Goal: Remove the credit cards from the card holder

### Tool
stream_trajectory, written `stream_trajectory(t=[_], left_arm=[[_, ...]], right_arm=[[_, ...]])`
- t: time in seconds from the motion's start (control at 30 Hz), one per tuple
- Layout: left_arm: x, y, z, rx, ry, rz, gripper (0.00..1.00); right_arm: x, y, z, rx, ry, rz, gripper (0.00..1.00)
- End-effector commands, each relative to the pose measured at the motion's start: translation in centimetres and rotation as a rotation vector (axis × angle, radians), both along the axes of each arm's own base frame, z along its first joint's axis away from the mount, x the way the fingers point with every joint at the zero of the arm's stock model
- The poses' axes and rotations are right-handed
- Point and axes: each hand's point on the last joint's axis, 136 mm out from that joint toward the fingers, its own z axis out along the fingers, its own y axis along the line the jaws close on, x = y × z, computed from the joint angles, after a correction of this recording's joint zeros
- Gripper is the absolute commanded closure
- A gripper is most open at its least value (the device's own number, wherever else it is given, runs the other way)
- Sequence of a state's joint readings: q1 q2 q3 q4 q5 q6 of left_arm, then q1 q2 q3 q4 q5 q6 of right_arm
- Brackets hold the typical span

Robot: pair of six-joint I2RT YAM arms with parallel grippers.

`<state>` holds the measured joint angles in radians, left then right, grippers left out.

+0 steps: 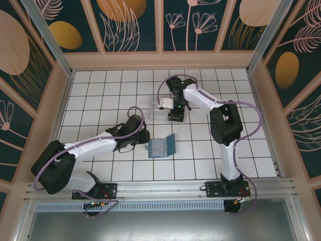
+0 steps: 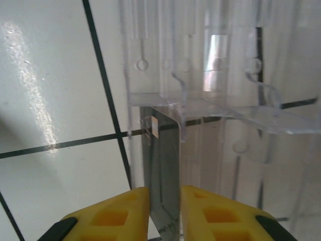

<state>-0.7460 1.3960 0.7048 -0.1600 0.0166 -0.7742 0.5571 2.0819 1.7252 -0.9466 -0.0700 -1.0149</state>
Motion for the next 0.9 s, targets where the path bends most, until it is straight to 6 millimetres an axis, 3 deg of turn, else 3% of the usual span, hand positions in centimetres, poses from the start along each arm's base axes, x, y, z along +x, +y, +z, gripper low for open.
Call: stream_trajectory(t=[0.0,0.33,0.57,0.67,0.87], left_arm=[[0.0,0.3,0.3,0.001,-0.005,0.006,0.80],[-0.1,0.2,1.0,-0.023,-0.005,0.010,0.79],[-0.1,0.2,1.1,-0.032,-0.003,0.019,0.79],[-0.1,0.2,1.2,-0.027,-0.003,0.021,0.79],[-0.1,0.3,1.0,-0.023,0.003,0.023,0.79]], right_arm=[[1.1,-1.0,2.5,-0.016,-0.121,-0.020,0.76],[2.2,-1.7,5.1,-0.052,-0.291,-0.059,0.75],[-3.3,2.1,4.8,0.166,-0.008,-0.030,0.75],[-4.3,2.7,4.0,0.194,0.075,-0.037,0.76],[-3.0,1.0,0.5,0.146,0.090,-0.091,0.76]])
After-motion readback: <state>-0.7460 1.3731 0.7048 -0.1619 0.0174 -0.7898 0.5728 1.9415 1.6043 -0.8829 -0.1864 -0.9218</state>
